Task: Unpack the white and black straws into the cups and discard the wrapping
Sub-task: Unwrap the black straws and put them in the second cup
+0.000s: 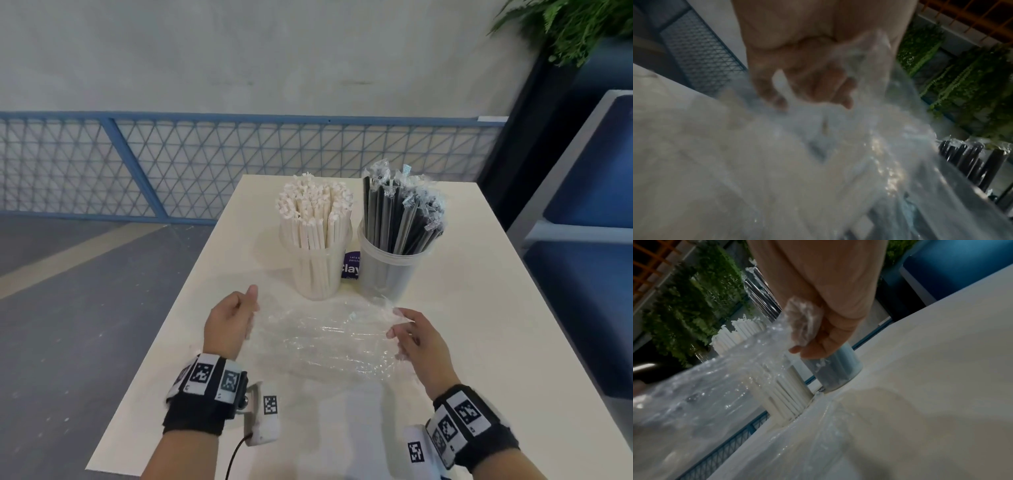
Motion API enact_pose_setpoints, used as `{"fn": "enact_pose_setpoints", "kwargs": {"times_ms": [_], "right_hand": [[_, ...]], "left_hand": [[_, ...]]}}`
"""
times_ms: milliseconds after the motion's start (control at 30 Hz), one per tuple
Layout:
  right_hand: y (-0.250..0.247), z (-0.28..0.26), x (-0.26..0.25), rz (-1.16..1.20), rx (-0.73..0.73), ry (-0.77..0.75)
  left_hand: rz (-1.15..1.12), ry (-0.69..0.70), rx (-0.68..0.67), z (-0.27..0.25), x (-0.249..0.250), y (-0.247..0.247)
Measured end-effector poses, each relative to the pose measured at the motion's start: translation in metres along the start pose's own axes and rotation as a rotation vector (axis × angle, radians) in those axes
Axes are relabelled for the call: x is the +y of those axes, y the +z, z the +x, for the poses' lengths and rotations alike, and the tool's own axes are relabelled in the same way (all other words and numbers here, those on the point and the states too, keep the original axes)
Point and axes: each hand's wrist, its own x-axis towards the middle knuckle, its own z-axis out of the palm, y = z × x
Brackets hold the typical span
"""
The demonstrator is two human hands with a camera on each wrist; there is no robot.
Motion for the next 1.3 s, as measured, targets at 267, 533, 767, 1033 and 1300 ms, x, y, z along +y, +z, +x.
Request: {"fn": "enact_pose_setpoints", "kwargs": {"times_ms": [267, 533, 767, 1033, 1300], "right_hand": [[-0.009, 0.005, 0.007, 0.033, 0.083, 0.04], [-0.016, 0.006, 0.007, -0.111, 0.15, 0.066], [0.032, -0.018, -0.026, -0.969, 0.148, -0.49], [0.064, -0.001, 0.023, -1.297, -0.555, -0.222], [0.059, 0.001, 0.033, -1.261, -0.743, 0.002]], "left_hand": [[0.187, -0.117, -0.028, 0.015, -0.003, 0.001], [0.316, -0.051, 0.057, 0.019, -0.006, 0.0], [0.318, -0.036, 0.019, 0.011, -0.017, 0.009], [0.384, -0.086, -0.031, 0.011, -0.034, 0.02], [0.897, 0.083, 0.191, 0.01, -0.022, 0.035]]}}
